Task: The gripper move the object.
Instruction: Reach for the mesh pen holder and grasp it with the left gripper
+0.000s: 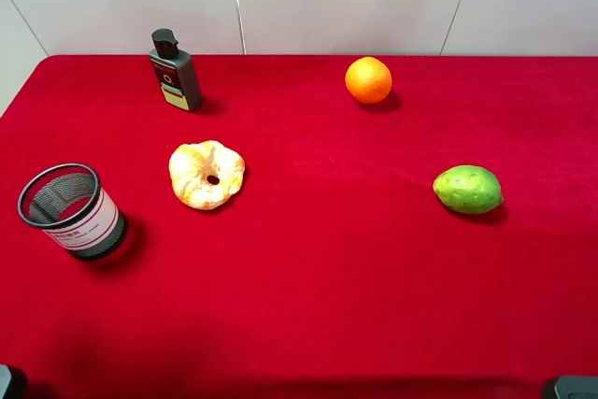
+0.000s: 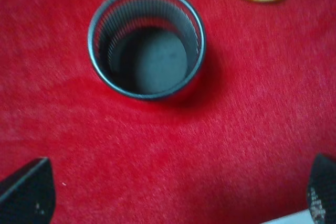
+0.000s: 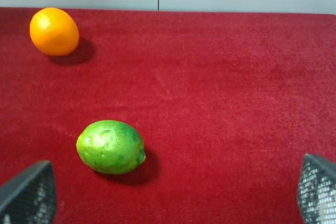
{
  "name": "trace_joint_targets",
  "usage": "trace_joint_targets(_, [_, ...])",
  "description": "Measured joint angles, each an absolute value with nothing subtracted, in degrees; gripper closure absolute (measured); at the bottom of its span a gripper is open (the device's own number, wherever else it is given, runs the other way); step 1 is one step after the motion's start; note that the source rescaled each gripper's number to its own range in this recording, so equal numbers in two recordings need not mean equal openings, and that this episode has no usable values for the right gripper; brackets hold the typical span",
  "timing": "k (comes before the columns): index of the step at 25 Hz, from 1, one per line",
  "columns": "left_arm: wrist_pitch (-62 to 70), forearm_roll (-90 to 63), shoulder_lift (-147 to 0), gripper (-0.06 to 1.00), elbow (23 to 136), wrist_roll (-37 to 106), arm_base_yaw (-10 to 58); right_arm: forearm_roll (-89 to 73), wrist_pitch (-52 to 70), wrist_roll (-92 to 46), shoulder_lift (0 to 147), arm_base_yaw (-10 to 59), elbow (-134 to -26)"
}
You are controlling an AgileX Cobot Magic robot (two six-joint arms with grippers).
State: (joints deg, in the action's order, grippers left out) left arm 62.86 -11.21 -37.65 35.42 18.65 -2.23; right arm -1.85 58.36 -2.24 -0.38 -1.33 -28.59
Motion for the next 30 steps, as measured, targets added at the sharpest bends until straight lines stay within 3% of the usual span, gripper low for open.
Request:
trace_joint_targets(18, [52.1, -8.0, -60.1, 0.01, 35.4, 20.2, 10.3, -1.9, 58.4, -2.2, -0.4, -1.3, -28.6])
trace_joint_targets(30, [44.6, -8.4, -69.0, 0.01, 35.5, 26.1, 11.1, -1.9, 58.4, -2.2, -0.4, -1.3, -28.6])
